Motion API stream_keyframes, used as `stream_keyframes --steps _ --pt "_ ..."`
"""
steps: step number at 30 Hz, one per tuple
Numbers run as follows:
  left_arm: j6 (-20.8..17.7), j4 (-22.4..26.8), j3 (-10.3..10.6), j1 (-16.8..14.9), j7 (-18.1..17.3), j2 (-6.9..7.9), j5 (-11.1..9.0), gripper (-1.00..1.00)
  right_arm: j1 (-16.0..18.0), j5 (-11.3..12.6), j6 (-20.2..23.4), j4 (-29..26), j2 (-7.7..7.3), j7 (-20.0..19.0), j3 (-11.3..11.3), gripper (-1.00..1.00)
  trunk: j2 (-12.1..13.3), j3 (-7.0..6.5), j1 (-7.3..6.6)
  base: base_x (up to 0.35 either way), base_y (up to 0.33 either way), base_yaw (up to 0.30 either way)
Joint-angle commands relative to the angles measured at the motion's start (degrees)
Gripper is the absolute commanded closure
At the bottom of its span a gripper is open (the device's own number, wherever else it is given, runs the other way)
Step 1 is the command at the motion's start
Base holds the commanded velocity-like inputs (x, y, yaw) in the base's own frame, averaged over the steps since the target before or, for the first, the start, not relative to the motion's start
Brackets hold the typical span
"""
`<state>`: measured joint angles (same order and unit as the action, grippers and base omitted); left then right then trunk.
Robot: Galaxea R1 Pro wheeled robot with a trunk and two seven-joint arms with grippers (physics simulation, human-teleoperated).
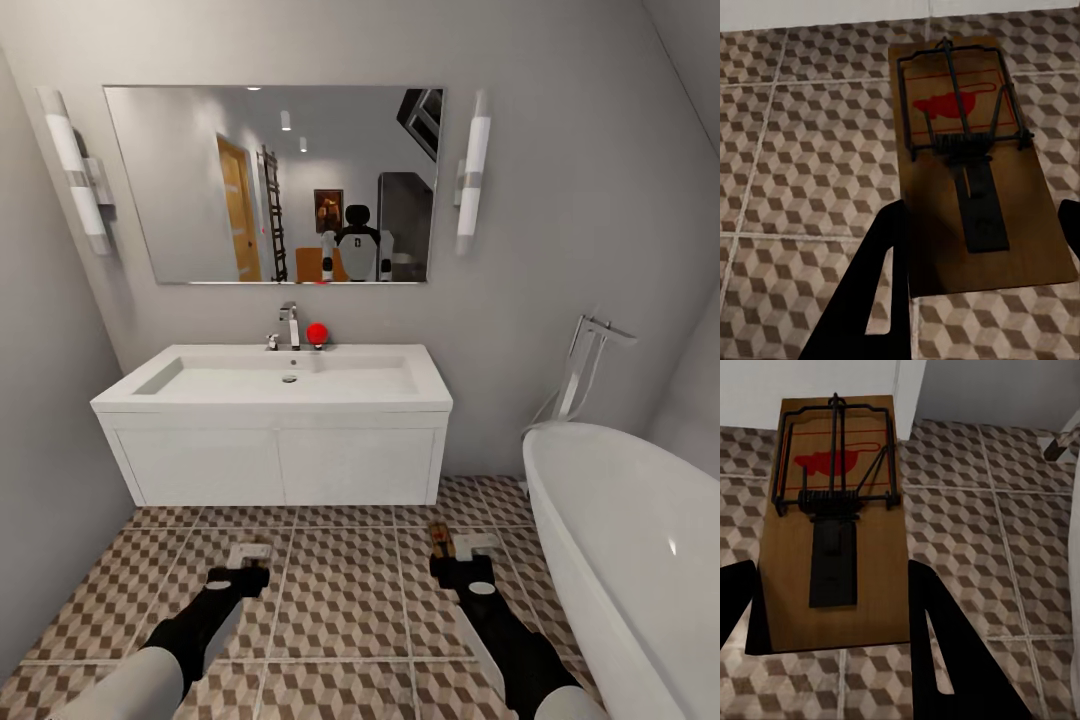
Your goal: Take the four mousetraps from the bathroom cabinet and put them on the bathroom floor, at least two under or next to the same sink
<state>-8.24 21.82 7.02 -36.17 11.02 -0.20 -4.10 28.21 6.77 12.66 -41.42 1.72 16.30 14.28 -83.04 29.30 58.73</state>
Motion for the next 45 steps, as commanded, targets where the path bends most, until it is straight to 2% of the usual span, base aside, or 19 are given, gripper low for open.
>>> stream_keyframes --steps 1,3,5,11,16,22,43,45 --pt "2.2 -1.5 0.5 0.0 0.4 0.03 -0.3 1.0 0.1 0.8 0.3 -0.1 -0.03 0.5 0.3 1.0 0.0 0.05 0.0 0.0 0.0 0.0" --pt "5.2 -3.1 0.6 0.0 0.2 0.06 -0.4 1.0 0.1 0.9 0.4 0.0 0.08 0.4 0.3 1.0 0.0 0.05 0.0 0.0 0.0 0.0" --pt "6.2 -3.5 0.6 0.0 0.2 0.05 -0.4 1.0 0.1 0.9 0.4 0.0 0.4 0.3 0.4 1.0 0.0 0.05 0.0 0.0 0.0 0.0" --pt "7.4 -3.9 0.7 0.0 0.2 -0.7 -0.4 1.0 0.1 0.8 0.4 0.1 0.94 0.3 0.4 1.0 0.0 0.05 0.0 0.0 0.0 0.0" --pt "9.8 -4.0 0.8 0.0 0.2 -1.11 -0.5 1.0 0.1 0.7 0.3 0.2 1.0 0.3 0.5 1.0 0.0 0.05 0.0 0.0 0.0 0.0" --pt "10.5 -3.5 0.8 0.0 0.4 -1.91 -0.4 1.0 0.1 0.7 0.2 0.2 0.81 0.2 0.5 1.0 0.0 0.05 0.0 0.0 0.0 0.0" --pt "10.6 -3.4 0.9 0.0 0.7 -1.65 -0.4 1.0 0.1 0.6 0.1 -0.1 0.88 0.2 0.8 1.0 0.0 0.05 0.0 0.0 0.0 0.0" --pt "10.6 -3.5 0.9 0.0 0.7 -1.65 -0.4 1.0 0.1 0.6 0.1 -0.1 0.9 0.2 0.8 1.0 -0.8 0.41 0.44 0.0 0.0 0.0"
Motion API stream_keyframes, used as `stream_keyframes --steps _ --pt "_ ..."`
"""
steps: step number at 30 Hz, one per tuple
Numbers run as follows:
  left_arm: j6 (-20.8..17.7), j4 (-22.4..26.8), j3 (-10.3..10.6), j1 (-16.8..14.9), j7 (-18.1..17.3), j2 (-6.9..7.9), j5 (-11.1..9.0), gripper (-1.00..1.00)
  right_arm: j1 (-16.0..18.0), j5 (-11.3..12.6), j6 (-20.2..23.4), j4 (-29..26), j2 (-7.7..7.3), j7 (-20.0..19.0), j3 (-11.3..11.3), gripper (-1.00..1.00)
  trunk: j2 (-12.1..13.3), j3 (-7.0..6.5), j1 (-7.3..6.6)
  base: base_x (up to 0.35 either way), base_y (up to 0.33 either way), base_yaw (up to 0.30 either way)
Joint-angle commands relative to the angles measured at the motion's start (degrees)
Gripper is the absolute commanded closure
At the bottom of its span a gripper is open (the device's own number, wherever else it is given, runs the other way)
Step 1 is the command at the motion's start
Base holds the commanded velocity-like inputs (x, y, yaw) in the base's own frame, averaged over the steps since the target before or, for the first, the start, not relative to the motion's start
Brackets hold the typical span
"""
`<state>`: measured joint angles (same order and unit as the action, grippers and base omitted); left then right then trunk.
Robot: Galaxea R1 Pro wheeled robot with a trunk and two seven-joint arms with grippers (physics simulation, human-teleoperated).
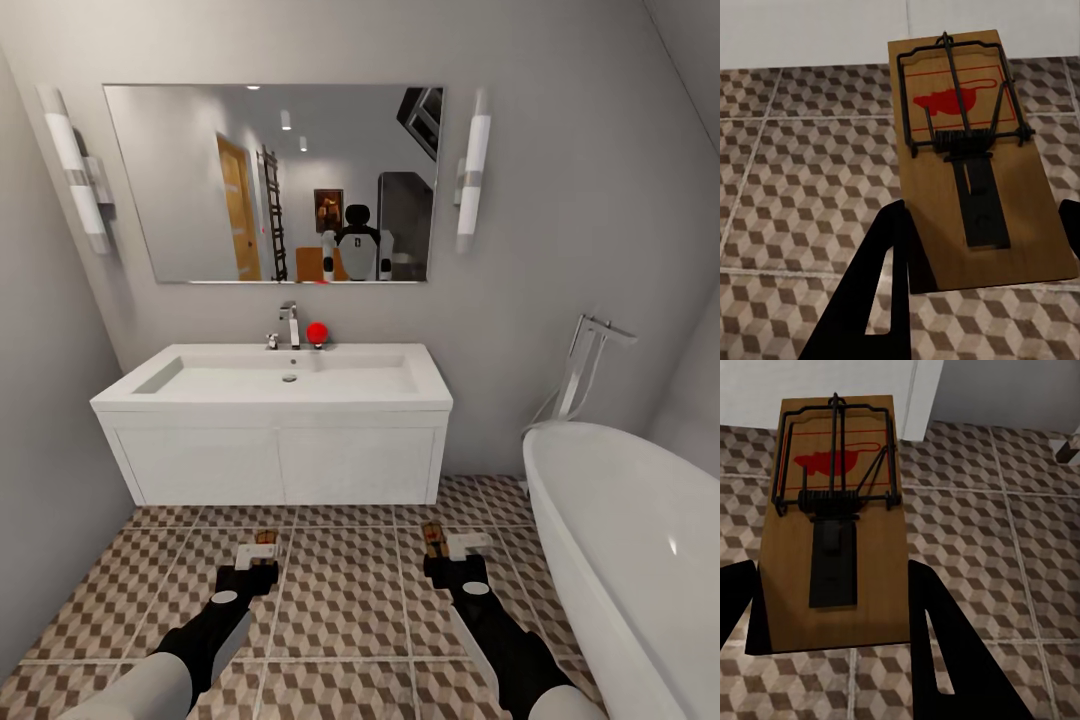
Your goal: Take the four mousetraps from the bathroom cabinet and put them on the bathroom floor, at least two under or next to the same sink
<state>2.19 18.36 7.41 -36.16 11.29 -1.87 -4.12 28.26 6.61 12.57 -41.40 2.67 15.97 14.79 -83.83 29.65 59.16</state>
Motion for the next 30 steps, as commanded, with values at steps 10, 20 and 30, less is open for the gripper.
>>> stream_keyframes --steps 10,20,30 --pt "0.2 -0.2 0.5 -0.1 0.4 0.03 -0.4 1.0 0.0 0.8 0.2 -0.1 -0.04 0.5 0.3 1.0 -4.1 1.86 2.2 0.0 0.0 0.0" --pt "0.2 -0.2 0.5 -0.1 0.4 0.03 -0.4 1.0 0.0 0.8 0.1 -0.1 -0.03 0.5 0.3 1.0 -8.1 3.65 4.4 0.0 0.0 0.0" --pt "0.2 -0.2 0.5 -0.1 0.4 0.03 -0.4 1.0 0.0 0.8 0.1 -0.1 0.04 0.5 0.4 1.0 -12.1 5.58 6.59 0.0 0.0 0.0"
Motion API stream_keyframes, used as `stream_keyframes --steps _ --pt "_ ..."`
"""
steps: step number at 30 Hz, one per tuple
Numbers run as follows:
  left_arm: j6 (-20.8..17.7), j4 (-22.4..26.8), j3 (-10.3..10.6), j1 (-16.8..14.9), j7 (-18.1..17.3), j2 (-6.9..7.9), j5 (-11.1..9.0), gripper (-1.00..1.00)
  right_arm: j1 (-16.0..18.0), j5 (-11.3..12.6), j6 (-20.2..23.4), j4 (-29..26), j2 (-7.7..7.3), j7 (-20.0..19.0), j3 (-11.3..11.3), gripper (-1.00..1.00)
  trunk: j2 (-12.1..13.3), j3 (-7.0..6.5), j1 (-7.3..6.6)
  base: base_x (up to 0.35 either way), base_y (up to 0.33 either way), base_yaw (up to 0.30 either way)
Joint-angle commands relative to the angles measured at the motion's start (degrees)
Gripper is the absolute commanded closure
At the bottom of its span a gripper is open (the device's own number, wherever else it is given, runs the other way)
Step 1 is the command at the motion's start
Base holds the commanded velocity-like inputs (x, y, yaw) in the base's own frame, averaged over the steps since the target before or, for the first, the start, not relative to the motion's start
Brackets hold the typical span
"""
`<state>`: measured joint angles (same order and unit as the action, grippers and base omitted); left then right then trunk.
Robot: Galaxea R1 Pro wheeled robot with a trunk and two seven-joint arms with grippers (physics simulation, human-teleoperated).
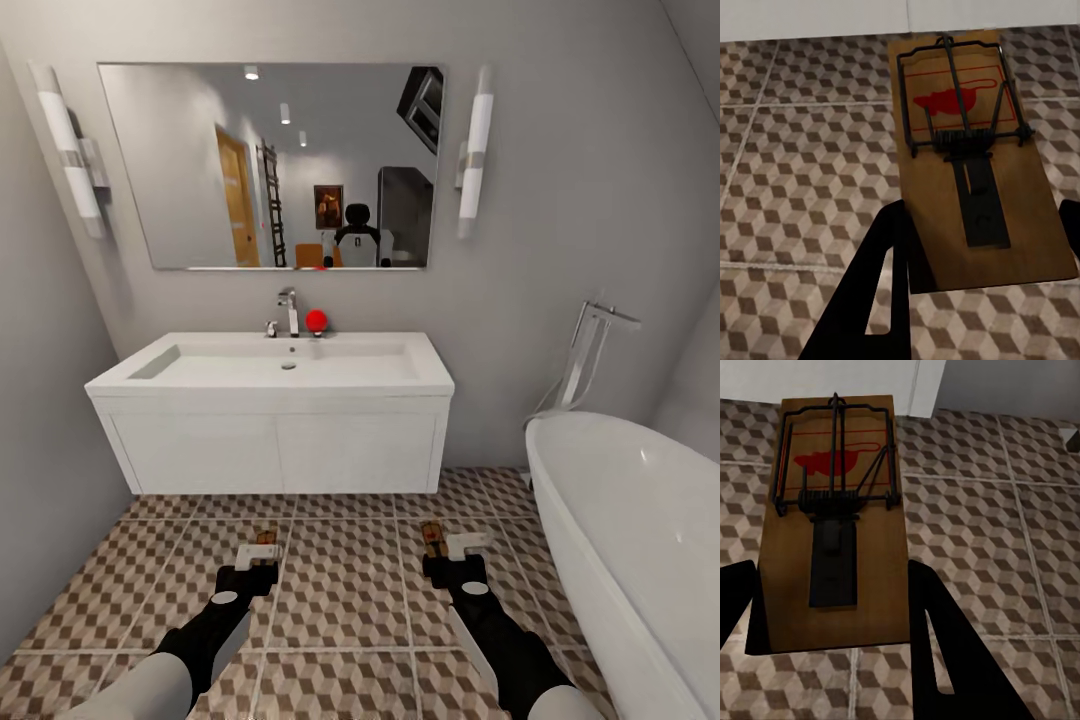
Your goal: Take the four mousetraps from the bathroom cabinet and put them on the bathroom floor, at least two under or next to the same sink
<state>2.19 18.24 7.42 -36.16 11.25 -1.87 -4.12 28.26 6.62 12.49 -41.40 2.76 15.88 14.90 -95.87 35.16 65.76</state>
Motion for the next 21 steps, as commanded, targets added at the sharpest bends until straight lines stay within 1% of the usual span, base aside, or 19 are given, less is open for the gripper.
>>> stream_keyframes --steps 1,21 --pt "0.2 -0.1 0.5 0.0 0.4 0.03 -0.4 1.0 0.0 0.8 0.2 -0.1 -0.05 0.6 0.3 1.0 -0.4 0.3 0.22 0.0 0.0 0.0" --pt "0.2 -0.1 0.5 0.0 0.4 0.03 -0.4 1.0 0.0 0.8 0.2 -0.1 -0.04 0.6 0.3 1.0 -8.5 5.63 4.61 0.0 0.0 0.0"
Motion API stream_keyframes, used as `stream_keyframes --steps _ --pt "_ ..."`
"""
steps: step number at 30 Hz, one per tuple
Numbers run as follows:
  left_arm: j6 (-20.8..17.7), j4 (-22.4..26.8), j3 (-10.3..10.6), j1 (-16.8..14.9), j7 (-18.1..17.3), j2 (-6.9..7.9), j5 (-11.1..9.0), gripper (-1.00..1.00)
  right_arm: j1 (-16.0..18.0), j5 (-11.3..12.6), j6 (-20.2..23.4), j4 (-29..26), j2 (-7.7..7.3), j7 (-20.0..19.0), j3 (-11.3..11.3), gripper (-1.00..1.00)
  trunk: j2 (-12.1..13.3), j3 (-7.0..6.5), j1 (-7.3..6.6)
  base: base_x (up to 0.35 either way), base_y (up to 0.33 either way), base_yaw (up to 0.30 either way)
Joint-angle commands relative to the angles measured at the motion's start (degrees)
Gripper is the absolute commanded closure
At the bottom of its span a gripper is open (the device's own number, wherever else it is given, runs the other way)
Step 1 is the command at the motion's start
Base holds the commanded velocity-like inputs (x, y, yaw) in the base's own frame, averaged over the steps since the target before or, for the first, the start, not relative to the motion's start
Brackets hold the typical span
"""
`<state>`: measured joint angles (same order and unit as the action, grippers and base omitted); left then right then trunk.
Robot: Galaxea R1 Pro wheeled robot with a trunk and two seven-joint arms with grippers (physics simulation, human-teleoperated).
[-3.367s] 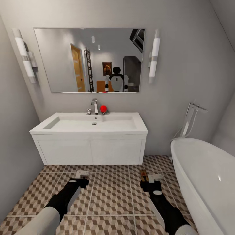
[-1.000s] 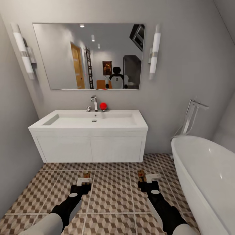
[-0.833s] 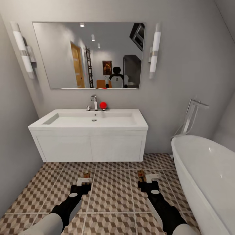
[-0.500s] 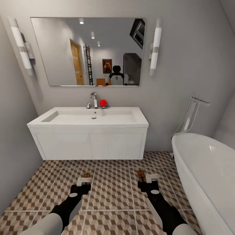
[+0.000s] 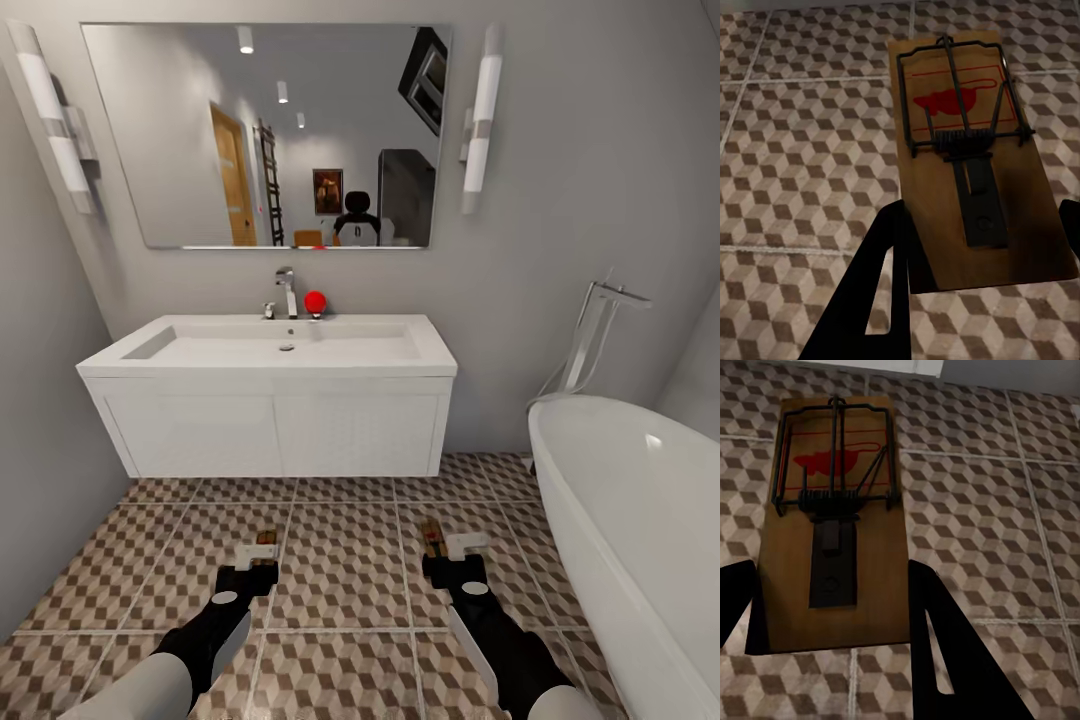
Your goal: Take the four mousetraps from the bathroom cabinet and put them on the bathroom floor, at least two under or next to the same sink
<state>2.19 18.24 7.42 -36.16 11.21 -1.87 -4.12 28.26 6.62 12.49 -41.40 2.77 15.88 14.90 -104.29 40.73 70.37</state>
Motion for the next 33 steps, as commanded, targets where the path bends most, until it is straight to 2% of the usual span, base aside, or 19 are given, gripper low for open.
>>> stream_keyframes --steps 1,33 --pt "0.2 0.0 0.5 0.0 0.4 0.03 -0.4 1.0 0.0 0.8 0.2 -0.1 -0.05 0.6 0.3 1.0 -0.4 0.33 0.22 0.0 0.0 0.0" --pt "0.2 0.0 0.5 0.0 0.4 0.02 -0.4 1.0 0.0 0.8 0.2 -0.1 -0.05 0.6 0.3 1.0 -13.3 9.01 7.25 0.0 0.0 0.0"
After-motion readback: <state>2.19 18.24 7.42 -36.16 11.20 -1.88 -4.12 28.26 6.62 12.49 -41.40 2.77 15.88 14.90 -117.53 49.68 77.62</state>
